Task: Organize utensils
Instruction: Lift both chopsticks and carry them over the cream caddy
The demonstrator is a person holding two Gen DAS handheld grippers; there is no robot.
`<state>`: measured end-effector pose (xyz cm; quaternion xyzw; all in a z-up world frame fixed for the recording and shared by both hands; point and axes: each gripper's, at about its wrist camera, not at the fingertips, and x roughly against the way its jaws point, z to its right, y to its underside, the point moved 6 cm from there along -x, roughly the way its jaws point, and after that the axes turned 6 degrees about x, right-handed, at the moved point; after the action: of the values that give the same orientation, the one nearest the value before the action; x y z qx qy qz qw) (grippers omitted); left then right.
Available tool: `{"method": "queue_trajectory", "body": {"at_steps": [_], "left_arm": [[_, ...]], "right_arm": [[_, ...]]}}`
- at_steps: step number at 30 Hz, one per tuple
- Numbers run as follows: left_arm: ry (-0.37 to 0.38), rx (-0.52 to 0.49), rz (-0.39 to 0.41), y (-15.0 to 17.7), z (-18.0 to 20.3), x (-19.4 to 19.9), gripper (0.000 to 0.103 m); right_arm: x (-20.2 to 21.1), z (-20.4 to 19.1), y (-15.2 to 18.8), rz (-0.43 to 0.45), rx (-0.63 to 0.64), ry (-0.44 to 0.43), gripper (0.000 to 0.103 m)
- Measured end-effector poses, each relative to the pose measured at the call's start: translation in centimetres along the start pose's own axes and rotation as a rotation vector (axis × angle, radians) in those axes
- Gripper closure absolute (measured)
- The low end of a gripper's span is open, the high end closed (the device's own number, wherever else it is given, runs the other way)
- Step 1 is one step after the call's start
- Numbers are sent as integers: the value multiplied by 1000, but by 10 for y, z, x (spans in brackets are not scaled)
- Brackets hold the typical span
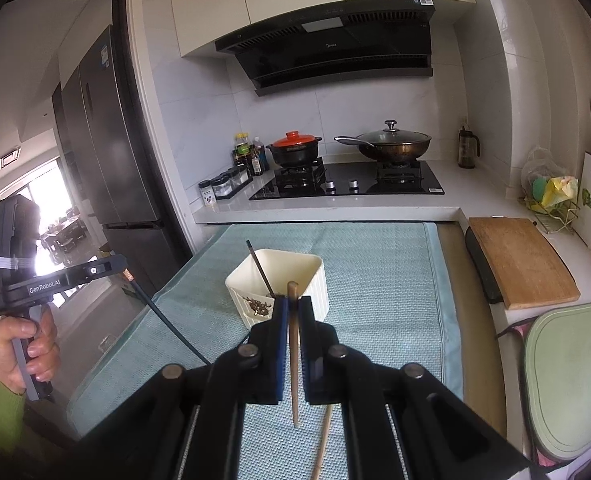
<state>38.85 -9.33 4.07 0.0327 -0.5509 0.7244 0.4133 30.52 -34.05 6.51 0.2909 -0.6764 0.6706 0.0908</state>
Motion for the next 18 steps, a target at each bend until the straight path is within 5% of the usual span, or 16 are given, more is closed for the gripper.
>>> {"method": "queue_trajectory", "body": {"at_steps": [8, 18], "left_arm": [[2, -15, 25, -23, 0, 14, 98], [-31, -50, 95, -94, 0, 9, 98]], "right_arm": [[3, -18, -21, 34, 23, -32, 98], [-23, -35, -80, 78, 54, -71, 98]]}}
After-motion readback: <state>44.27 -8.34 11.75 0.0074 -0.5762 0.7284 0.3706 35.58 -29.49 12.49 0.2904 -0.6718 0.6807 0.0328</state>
